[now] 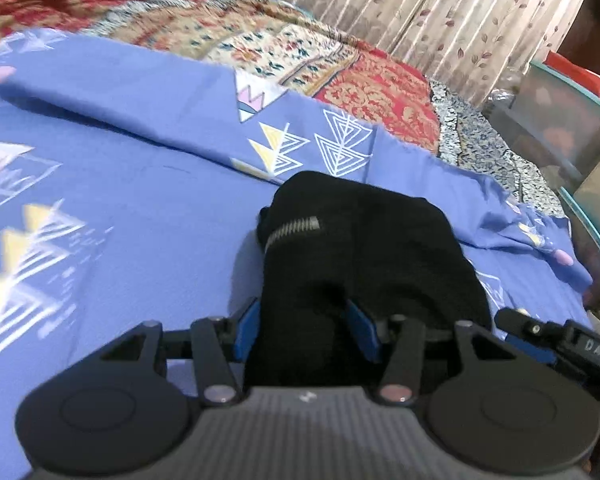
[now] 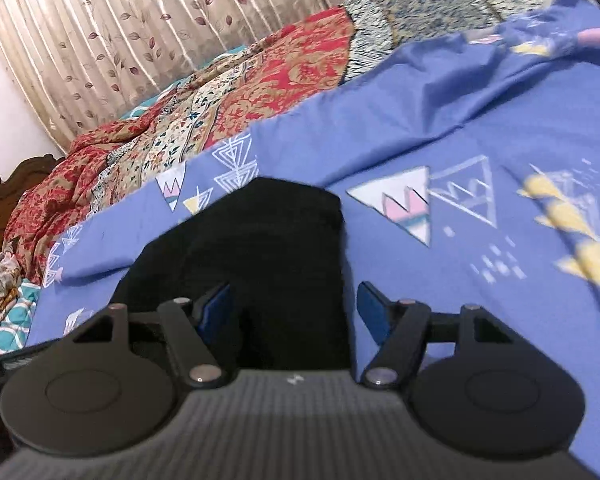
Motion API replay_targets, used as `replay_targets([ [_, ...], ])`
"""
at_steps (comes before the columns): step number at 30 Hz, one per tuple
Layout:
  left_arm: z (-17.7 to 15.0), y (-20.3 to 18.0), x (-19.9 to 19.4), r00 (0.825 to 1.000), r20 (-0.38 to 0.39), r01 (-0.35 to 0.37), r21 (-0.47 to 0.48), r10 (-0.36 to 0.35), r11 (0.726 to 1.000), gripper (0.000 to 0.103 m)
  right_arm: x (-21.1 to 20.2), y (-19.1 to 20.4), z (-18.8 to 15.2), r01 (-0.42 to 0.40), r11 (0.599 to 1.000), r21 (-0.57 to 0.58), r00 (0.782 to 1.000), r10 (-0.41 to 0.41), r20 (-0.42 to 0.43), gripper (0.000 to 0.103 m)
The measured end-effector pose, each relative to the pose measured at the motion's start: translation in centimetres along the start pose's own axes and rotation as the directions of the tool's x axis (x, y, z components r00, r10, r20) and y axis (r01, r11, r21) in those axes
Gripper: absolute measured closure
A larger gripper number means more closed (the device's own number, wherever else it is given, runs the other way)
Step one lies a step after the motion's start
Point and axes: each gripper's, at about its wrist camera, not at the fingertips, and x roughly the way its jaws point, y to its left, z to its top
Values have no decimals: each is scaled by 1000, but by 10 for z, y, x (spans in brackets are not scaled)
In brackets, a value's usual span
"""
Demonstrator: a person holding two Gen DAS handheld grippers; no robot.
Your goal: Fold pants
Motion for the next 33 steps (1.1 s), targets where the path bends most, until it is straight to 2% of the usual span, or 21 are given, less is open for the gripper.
replay_targets([
  [6, -55, -19, -60, 997, -44, -64, 75, 68, 995, 54, -36, 17, -47, 25, 999, 27, 998, -23, -60, 32],
  [10, -91, -36, -88, 993, -80, -81, 126, 92, 989, 50, -69, 24, -77, 34, 999, 24, 994, -31, -102, 30],
  [17, -131, -47, -127, 986, -110, -112, 131, 127, 985, 44, -119, 44, -116, 47, 999, -24, 989, -50, -139, 17],
  [19, -140, -47, -137, 984, -103, -128, 136, 142, 982, 41, -128, 46, -123, 45, 999, -28, 988, -49, -145, 16],
  [23, -153, -48, -150, 980, -98, -159, 150, 175, 976, 29, -140, 50, -139, 47, 998, -49, 985, -54, -167, 13],
  [26, -161, -49, -157, 976, -89, -183, 164, 199, 969, 27, -145, 56, -150, 60, 996, -66, 978, -72, -193, 13],
  [28, -165, -51, -162, 973, -82, -197, 176, 214, 964, 16, -147, 58, -155, 60, 996, -67, 978, -72, -197, 13],
  [29, -167, -52, -164, 972, -74, -208, 184, 225, 961, 6, -147, 58, -156, 58, 996, -65, 977, -70, -200, 13],
  [30, -170, -55, -167, 969, -58, -223, 197, 238, 955, 0, -148, 61, -160, 60, 996, -61, 977, -71, -199, 13],
  [33, -173, -62, -172, 964, -39, -245, 239, 262, 939, 0, -150, 64, -163, 65, 996, -58, 978, -75, -195, 12],
])
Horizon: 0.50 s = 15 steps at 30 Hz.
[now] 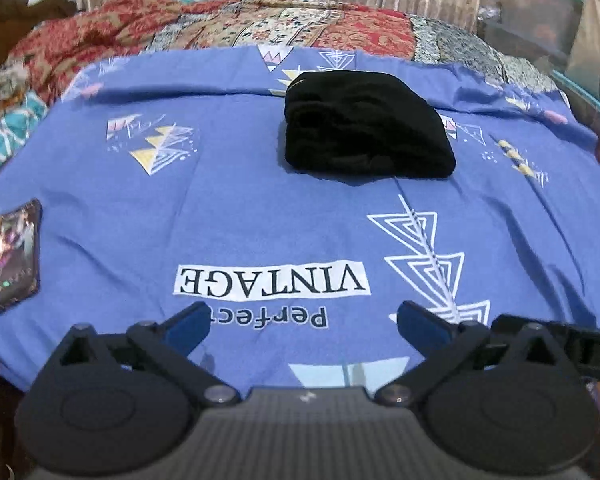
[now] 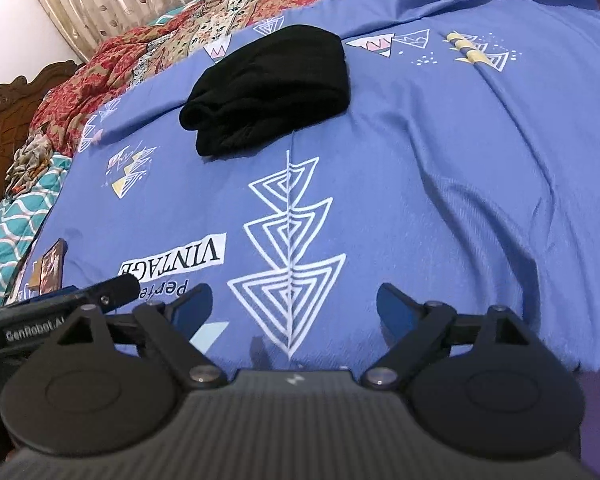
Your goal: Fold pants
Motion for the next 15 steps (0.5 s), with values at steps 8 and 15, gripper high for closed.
replay_targets([
  [8, -3, -7, -5, 999, -13, -36, 32, 37, 999, 0, -3, 6, -7, 12, 1000, 19, 1000, -12, 9, 9],
  [15, -2, -9, 1, 994, -42, -99, 40, 101, 994, 0, -1, 14, -13, 18, 1000, 22, 1000, -17, -4, 8],
])
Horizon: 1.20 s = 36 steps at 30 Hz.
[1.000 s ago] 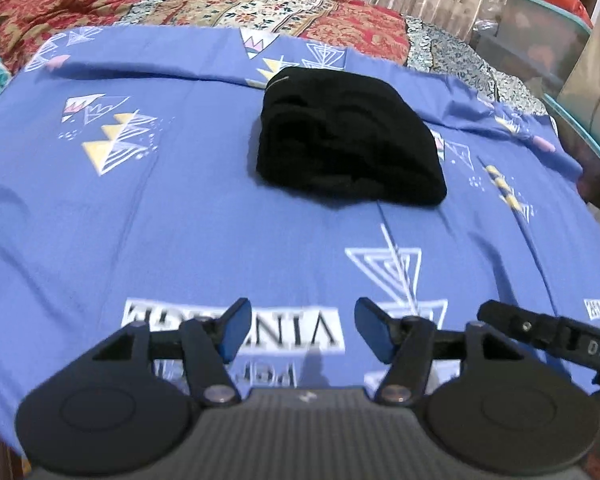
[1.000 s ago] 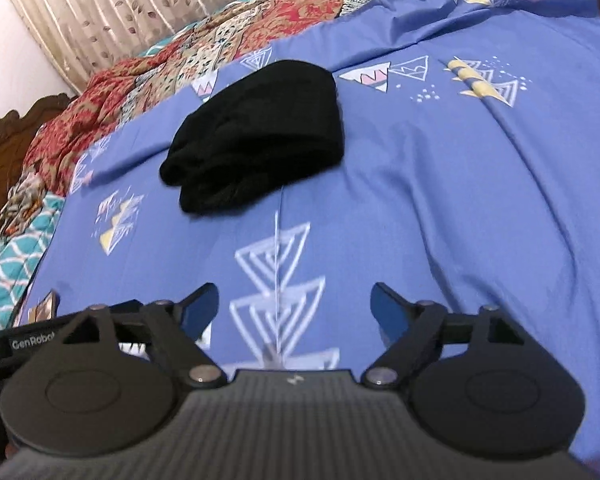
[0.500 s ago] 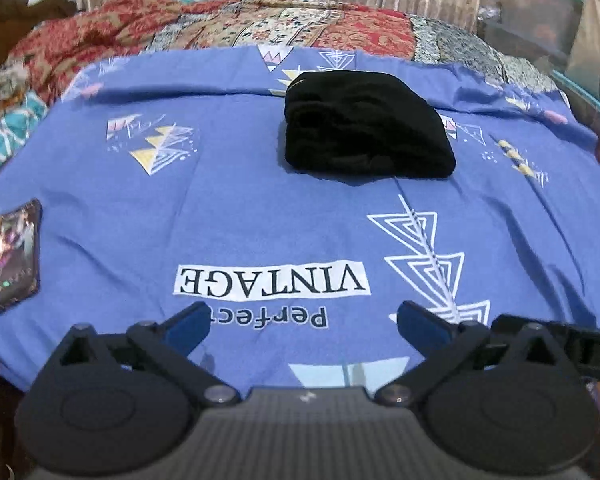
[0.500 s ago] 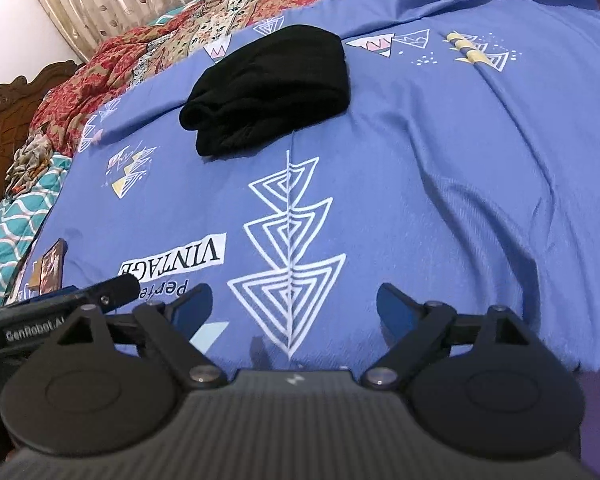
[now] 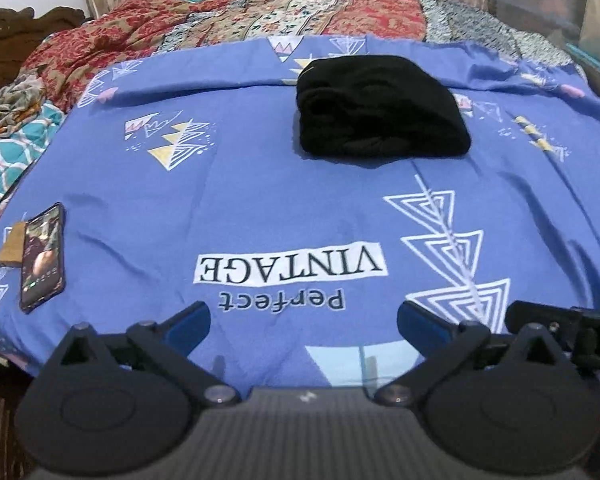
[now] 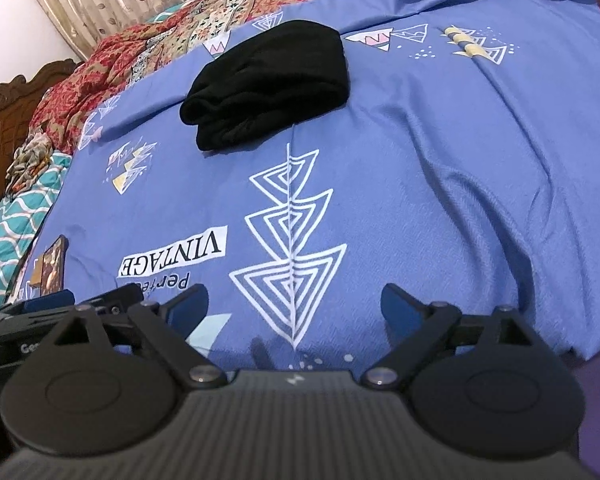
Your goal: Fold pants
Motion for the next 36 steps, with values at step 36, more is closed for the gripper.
replay_targets([
  [36, -12, -1, 31, 981, -180, -67, 5, 67, 998, 0, 12, 10, -14, 24, 999, 40, 996, -20, -92, 8],
])
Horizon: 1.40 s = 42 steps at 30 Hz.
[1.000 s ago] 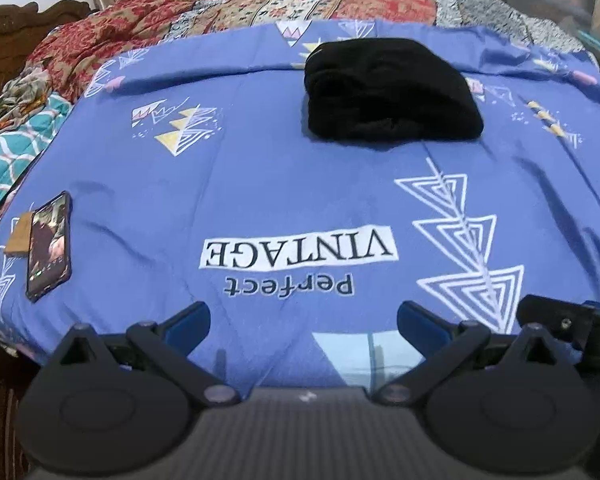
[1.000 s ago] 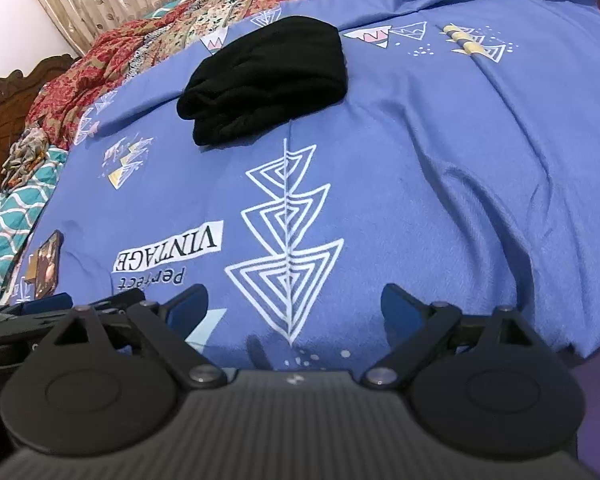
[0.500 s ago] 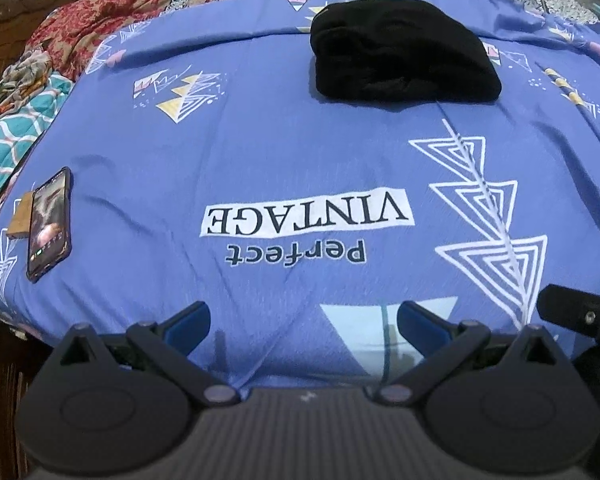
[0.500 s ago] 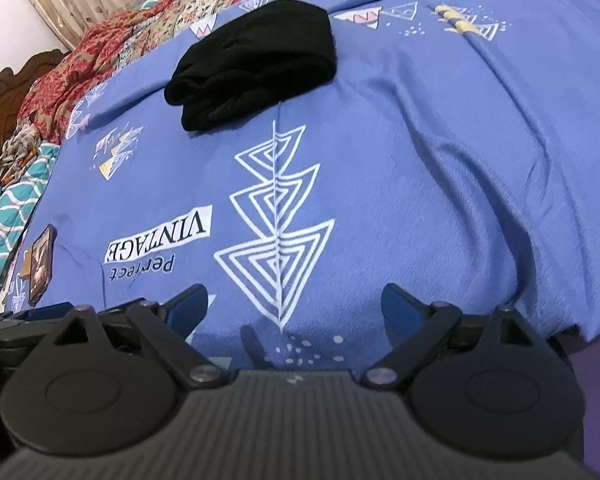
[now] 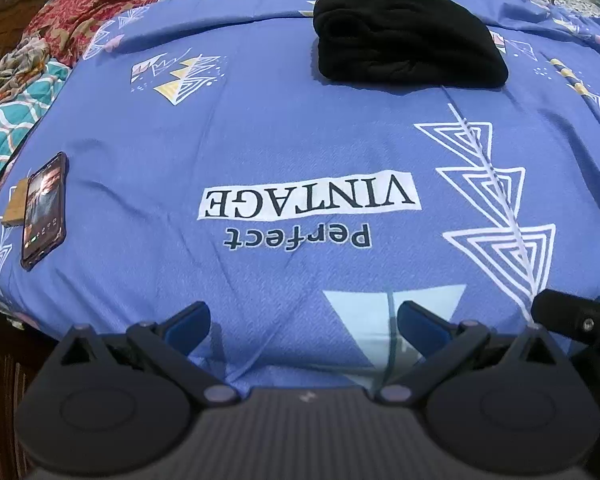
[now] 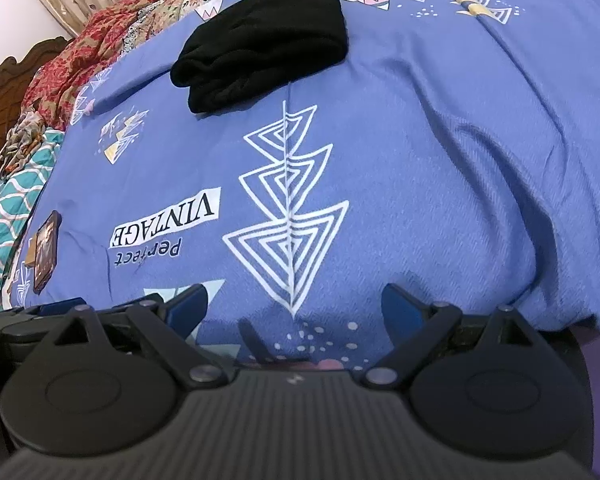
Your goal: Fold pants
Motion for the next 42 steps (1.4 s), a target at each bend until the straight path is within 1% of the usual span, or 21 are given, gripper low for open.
replay_targets([
  [4, 0, 0, -2, 1000, 8, 3, -2, -3, 1000, 0, -4, 5, -1, 14, 1000, -15, 1000, -13, 21, 8],
  [8, 0, -1, -7, 999, 36, 4, 2, -4, 1000, 0, -14, 12, -1, 36, 997, -64, 995, -30, 100, 8],
  [12, 0, -1, -15, 997, 80, 1, 5, -2, 1000, 0, -22, 19, -1, 54, 992, -117, 986, -34, 163, 8],
  [18, 2, 1, -28, 988, 155, -11, 8, 9, 1000, 0, -34, 31, -2, 82, 982, -168, 966, -37, 255, 8],
  [22, 2, 2, -32, 984, 176, -6, 4, 5, 1000, 0, -36, 36, -2, 98, 977, -190, 960, -42, 276, 8],
  [25, 0, 4, -37, 980, 197, 8, -5, -7, 1000, 0, -36, 45, -9, 117, 977, -180, 955, -61, 291, 7],
  [28, -4, 7, -46, 969, 245, 31, -20, -25, 999, 0, -40, 46, -11, 139, 977, -161, 946, -83, 314, 7],
  [31, -9, 10, -54, 958, 284, 46, -28, -36, 999, 0, -46, 45, -15, 179, 975, -135, 931, -123, 344, 7],
  [36, -16, 17, -63, 948, 309, 90, -28, -77, 996, 0, -52, 42, -19, 185, 971, -153, 923, -118, 366, 7],
  [39, -20, 20, -63, 948, 308, 96, -25, -84, 995, 0, -53, 47, -21, 174, 969, -172, 921, -99, 376, 7],
  [42, -21, 23, -61, 955, 287, 93, -38, -79, 995, 0, -51, 52, -23, 181, 967, -182, 923, -103, 370, 7],
])
